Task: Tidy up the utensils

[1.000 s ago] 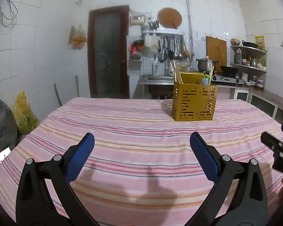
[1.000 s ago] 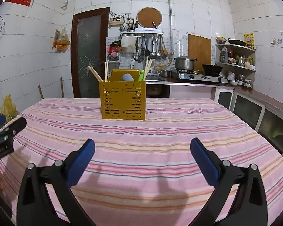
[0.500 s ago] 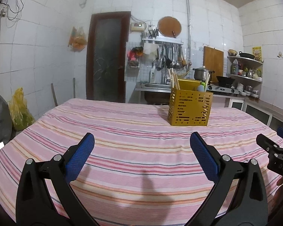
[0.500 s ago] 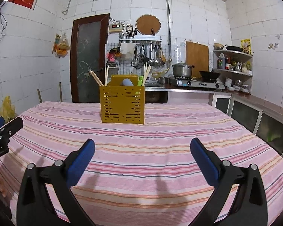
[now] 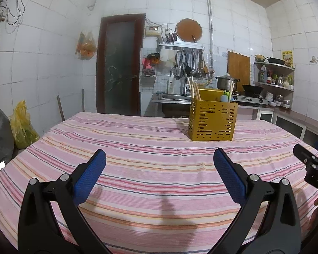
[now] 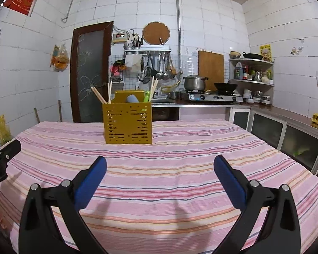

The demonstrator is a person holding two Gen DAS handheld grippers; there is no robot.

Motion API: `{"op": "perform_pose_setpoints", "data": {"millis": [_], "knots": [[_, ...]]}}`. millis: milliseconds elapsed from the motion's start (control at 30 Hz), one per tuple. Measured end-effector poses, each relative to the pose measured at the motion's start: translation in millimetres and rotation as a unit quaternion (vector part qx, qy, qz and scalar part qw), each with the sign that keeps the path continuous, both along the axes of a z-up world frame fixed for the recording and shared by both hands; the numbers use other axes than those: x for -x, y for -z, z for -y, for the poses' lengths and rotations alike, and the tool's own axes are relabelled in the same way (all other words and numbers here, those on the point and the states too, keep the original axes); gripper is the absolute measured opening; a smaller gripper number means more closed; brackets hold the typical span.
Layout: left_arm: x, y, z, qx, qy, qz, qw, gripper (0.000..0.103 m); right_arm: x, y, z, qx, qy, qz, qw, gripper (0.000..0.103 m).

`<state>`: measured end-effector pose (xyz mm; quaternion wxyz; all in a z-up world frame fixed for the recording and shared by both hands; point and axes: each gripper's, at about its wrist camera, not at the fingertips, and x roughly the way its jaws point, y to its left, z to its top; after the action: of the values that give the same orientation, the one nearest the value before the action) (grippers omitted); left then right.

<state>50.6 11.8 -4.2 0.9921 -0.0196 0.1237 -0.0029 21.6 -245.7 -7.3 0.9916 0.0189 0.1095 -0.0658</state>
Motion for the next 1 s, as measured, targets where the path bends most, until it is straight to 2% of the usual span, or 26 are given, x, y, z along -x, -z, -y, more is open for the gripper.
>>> {"op": "perform_pose_setpoints", "data": {"millis": [1000], "knots": [[10, -2, 6, -0.007, -0.005, 0.020, 0.9998, 0.098, 0, 0, 0, 0.003, 0.001, 0.001, 1.000, 0.099]]}}
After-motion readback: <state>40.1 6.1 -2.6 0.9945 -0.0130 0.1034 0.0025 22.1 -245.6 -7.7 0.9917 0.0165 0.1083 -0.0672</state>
